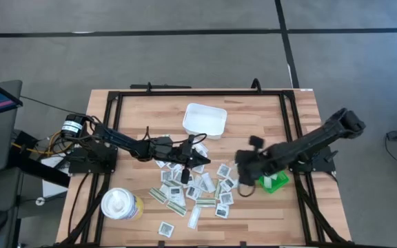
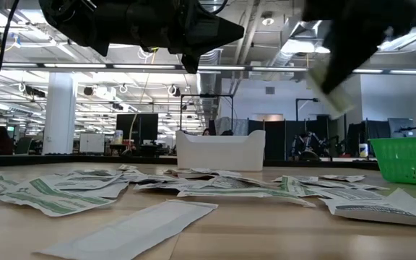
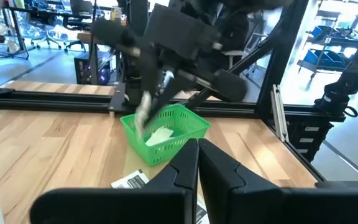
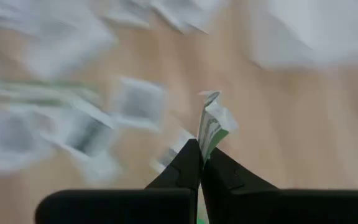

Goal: Pick & Place First Aid Supplies
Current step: Put the bandage pack into the green bin

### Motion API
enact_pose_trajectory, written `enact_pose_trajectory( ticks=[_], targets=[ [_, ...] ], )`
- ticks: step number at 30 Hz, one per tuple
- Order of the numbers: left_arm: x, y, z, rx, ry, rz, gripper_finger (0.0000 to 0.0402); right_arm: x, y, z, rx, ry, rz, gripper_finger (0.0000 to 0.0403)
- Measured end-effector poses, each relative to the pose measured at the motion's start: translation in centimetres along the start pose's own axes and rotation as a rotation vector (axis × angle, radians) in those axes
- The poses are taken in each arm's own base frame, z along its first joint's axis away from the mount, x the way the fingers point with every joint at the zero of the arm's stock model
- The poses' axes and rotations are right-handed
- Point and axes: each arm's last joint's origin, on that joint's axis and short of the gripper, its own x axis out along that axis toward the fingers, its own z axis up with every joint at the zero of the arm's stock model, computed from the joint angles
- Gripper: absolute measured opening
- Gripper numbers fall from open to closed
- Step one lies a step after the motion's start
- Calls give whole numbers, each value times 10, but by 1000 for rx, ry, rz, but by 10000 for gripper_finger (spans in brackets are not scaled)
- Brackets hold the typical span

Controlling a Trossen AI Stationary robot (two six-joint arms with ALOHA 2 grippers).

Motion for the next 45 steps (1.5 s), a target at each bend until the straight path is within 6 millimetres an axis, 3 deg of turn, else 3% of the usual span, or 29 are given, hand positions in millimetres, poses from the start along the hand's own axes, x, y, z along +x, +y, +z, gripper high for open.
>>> enact_pose_trajectory(
  ticks=[4,9,14,21,28,34,39,45],
  targets=[
    [0,0,0,0,0,-2,12,-14,0,-32,183,114,-122,0],
    [0,0,0,0,0,-2,12,-13,10,-66,341,241,-146,4],
    [0,0,0,0,0,-1,12,-10,10,-73,375,289,-152,24],
    [0,0,0,0,0,0,12,-3,2,-66,388,298,-172,62],
    [0,0,0,0,0,0,12,6,-2,-53,306,258,-134,68],
    [0,0,0,0,0,0,12,16,1,-28,84,36,-67,67],
    [0,0,0,0,0,0,12,20,9,5,-83,-214,19,67],
    [0,0,0,0,0,0,12,21,12,36,-77,-441,142,67]
  ],
)
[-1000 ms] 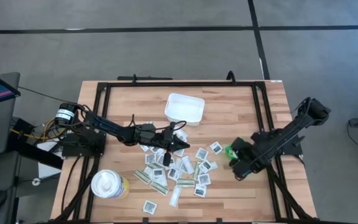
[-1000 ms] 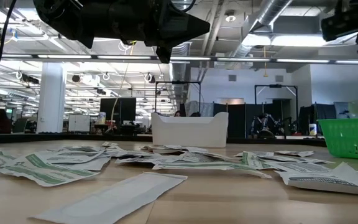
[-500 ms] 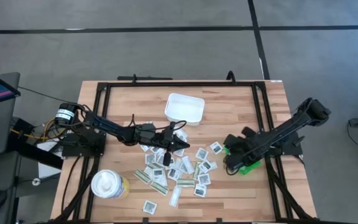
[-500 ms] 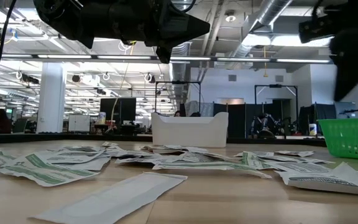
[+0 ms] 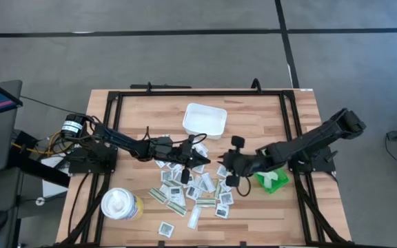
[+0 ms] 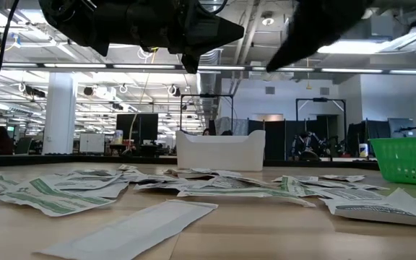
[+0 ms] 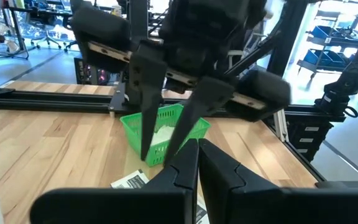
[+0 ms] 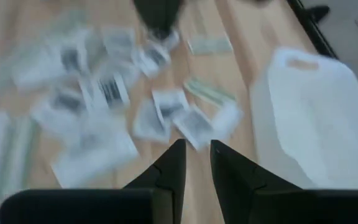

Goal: Pick & Place First Aid Supplies
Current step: Put the bandage pack into the green bin

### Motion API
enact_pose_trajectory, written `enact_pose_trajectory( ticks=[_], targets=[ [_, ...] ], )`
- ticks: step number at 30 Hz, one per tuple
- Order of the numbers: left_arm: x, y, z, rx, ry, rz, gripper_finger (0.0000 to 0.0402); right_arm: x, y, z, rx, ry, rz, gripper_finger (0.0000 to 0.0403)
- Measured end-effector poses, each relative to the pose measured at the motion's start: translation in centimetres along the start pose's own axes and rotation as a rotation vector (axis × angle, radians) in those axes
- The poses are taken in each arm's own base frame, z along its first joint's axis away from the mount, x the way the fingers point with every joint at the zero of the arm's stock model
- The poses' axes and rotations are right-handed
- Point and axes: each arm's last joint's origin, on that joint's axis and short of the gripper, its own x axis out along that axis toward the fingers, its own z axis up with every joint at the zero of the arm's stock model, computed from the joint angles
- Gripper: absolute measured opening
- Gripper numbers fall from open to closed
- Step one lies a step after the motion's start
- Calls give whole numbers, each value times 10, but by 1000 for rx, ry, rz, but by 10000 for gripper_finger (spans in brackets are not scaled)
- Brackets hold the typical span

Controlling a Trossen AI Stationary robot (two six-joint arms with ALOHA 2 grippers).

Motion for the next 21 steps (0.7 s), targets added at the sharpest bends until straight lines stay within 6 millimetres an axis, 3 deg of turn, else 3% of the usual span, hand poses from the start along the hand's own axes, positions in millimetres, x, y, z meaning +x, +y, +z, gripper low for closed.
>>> enact_pose_trajectory(
  ticks=[13,21],
  targets=[
    [0,0,0,0,0,0,12,15,-8,-35,81,128,34,90],
    [0,0,0,0,0,-1,12,21,-16,-35,175,153,65,119]
  ],
)
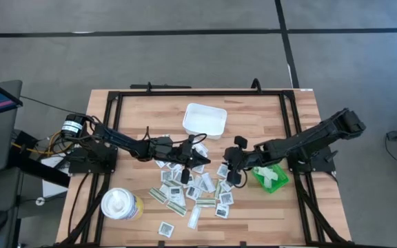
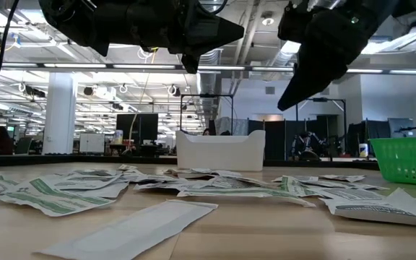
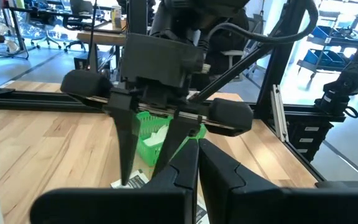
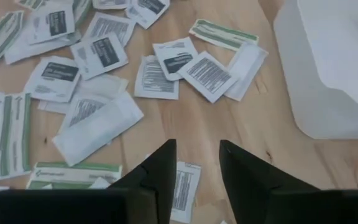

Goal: Pick & Place First Aid Supplies
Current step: Put the bandage pack into the green bin

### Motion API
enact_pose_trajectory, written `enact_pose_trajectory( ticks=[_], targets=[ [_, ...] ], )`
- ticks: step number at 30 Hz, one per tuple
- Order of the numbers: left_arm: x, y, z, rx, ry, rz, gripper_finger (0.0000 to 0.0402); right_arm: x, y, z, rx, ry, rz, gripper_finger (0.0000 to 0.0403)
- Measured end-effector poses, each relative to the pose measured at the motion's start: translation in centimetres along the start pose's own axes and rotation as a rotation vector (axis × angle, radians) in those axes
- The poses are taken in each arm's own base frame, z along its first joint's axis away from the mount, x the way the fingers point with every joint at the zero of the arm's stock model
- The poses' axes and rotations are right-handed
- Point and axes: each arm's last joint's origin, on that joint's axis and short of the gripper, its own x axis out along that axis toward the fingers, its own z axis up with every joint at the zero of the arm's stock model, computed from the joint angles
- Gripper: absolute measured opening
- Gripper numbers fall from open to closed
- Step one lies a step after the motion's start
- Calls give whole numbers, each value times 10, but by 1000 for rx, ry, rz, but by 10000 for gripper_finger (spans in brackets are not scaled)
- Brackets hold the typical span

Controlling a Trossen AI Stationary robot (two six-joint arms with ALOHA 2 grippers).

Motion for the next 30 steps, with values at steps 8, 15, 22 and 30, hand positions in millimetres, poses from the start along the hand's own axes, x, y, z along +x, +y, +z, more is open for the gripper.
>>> enact_pose_trajectory(
  ticks=[8,15,22,30],
  targets=[
    [0,0,0,0,0,0,12,3,8,2,-39,2,151,127],
    [0,0,0,0,0,0,12,29,14,0,-156,-12,167,124],
    [0,0,0,0,0,0,12,54,8,-3,-155,33,255,123],
    [0,0,0,0,1,0,12,53,6,-4,-50,95,354,123]
  ],
)
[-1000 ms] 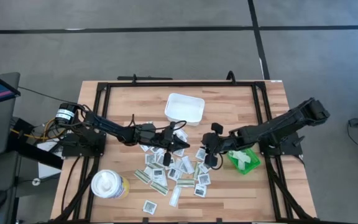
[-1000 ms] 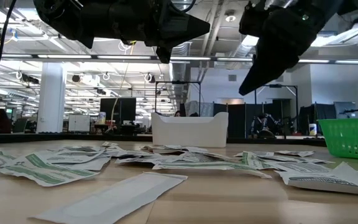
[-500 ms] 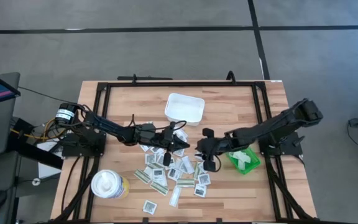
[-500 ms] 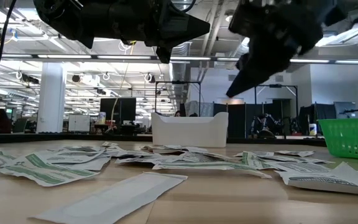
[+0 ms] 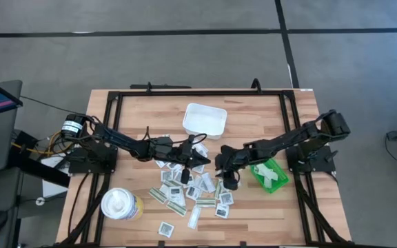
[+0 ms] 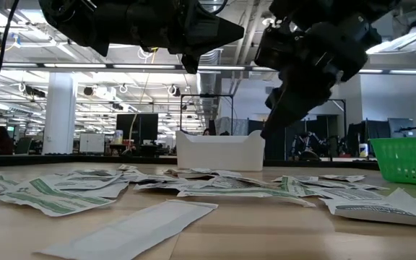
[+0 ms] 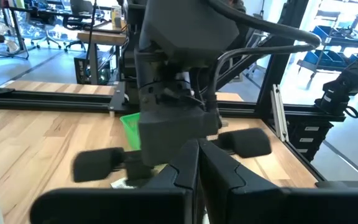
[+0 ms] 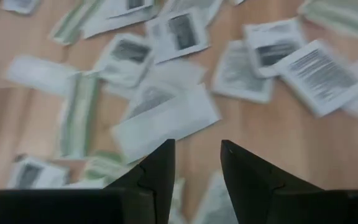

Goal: Pick & Place First Aid Supplies
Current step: Put the bandage pack into the green bin

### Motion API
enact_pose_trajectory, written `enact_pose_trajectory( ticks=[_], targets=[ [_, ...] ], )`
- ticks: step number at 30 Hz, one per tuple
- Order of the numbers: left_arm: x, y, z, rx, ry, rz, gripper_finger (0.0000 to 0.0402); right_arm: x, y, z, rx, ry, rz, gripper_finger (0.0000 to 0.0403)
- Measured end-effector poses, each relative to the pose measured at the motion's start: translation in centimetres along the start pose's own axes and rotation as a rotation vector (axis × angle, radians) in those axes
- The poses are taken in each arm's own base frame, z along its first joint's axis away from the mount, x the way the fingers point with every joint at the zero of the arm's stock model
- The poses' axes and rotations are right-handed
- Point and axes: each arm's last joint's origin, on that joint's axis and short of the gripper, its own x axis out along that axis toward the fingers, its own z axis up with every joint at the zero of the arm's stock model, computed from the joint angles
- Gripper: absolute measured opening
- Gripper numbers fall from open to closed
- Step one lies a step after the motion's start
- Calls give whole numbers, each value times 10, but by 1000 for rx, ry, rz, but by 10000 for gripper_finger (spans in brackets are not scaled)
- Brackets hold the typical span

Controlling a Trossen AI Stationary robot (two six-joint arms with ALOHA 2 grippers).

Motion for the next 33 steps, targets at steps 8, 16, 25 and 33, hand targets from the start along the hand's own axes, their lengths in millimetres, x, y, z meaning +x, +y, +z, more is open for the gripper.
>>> enact_pose_trajectory(
  ticks=[8,16,25,33],
  targets=[
    [0,0,0,0,0,0,12,2,7,-13,35,106,-7,123],
    [0,0,0,0,0,0,12,9,7,-13,15,91,-6,123],
    [0,0,0,0,0,0,12,21,12,-17,-2,93,-15,123],
    [0,0,0,0,0,0,12,26,11,-19,1,99,-17,123]
  ],
)
